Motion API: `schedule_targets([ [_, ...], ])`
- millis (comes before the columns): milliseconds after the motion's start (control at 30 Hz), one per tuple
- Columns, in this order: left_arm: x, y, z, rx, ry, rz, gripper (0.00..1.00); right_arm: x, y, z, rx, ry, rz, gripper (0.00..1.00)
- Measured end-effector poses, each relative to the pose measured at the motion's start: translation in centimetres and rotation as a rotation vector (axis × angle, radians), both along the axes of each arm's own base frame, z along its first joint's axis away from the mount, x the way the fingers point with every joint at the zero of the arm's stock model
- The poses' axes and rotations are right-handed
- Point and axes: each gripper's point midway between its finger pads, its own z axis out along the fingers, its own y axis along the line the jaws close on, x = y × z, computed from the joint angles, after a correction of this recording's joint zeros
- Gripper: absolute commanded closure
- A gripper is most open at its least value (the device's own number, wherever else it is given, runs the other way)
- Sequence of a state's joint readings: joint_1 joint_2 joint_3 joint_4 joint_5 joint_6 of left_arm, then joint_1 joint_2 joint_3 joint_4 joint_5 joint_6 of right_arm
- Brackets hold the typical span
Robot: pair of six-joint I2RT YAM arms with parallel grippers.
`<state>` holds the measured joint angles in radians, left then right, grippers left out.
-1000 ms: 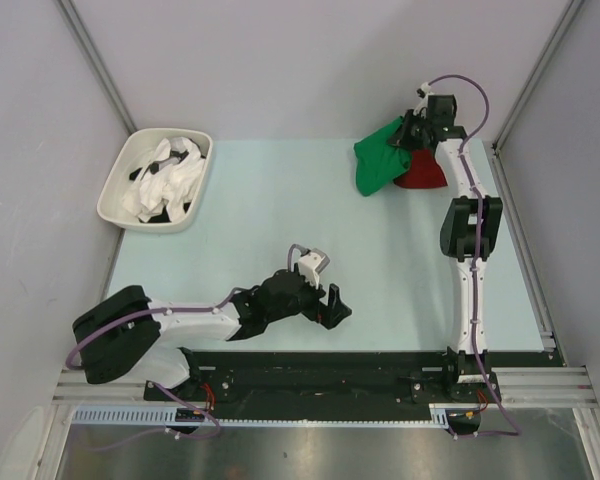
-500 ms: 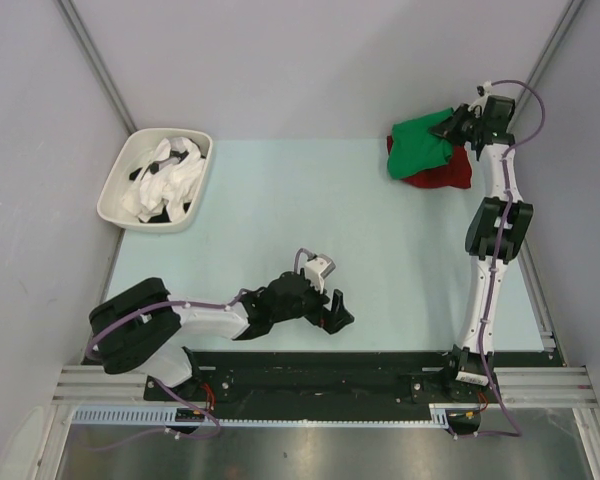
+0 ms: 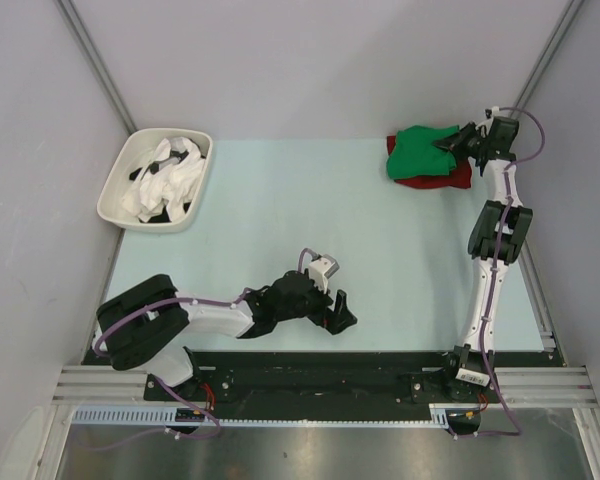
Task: Fold and stack the t-shirts
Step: Neatly place the folded tshirt to the corner, then reset both grippers
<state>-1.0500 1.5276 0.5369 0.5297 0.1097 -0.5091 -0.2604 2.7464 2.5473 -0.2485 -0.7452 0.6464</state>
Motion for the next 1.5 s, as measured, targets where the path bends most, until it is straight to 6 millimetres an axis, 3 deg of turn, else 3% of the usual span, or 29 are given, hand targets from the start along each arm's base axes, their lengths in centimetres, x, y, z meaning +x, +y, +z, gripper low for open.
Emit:
schedule_targets([
  [133,0.0,-0.1,0.0,0.0,0.001,-0.001,0.0,-0.1,-1.9,-2.1,0.044,0.044,-0.037,0.99],
  [233,0.1,-0.3,0.1,0.0,0.001,-0.003,0.0,-0.2,-3.1,-2.8,0.062,0.06,-0.062,0.9],
  [300,0.1,-0.3,0.1,0.0,0.001,-0.003,0.0,-0.2,-3.8,-3.0,0.068,0.065,-0.076,0.64],
  [333,0.1,-0.3,0.1,0.001,0.001,-0.003,0.0,-0.2,-3.9,-3.0,0.07,0.065,-0.081,0.44],
  [367,0.1,-0.3,0.1,0.002,0.002,-0.003,0.0,-0.2,-4.1,-3.0,0.075,0.068,-0.086,0.15],
  [400,0.1,-0.3,0.0,0.003,0.003,-0.003,0.0,-0.1,-4.2,-3.0,0.073,0.068,-0.092,0.01],
  [600,0.1,-0.4,-0.5,0.016,0.013,-0.006,0.01,0.9,-4.8,-2.4,-0.018,0.023,-0.134,0.0],
  [800,0.0,-0.3,-0.5,0.018,0.021,-0.003,0.01,0.8,-5.5,-4.5,-0.232,0.104,-0.235,0.0],
  [900,-0.1,-0.1,0.3,0.009,0.016,-0.002,0.0,0.1,-6.7,-3.6,-0.378,0.154,-0.325,0.0],
  [967,-0.1,0.0,1.5,-0.009,0.005,-0.001,0.0,-0.7,-7.5,-2.1,-0.463,0.178,-0.387,0.0],
  [1133,0.0,0.5,4.3,-0.047,-0.025,0.018,0.0,-5.7,-11.2,4.2,-0.652,0.234,-0.599,0.0],
  [1267,0.4,1.2,5.6,-0.047,-0.046,0.053,0.0,-9.8,-11.9,9.6,-0.672,0.205,-0.696,0.0],
  [1400,1.4,2.3,6.9,-0.028,-0.056,0.114,0.0,-14.3,-9.9,12.0,-0.678,0.193,-0.727,0.0],
  [1500,3.5,2.2,8.8,-0.009,-0.047,0.162,0.0,-16.6,-5.4,12.8,-0.683,0.167,-0.697,0.0],
])
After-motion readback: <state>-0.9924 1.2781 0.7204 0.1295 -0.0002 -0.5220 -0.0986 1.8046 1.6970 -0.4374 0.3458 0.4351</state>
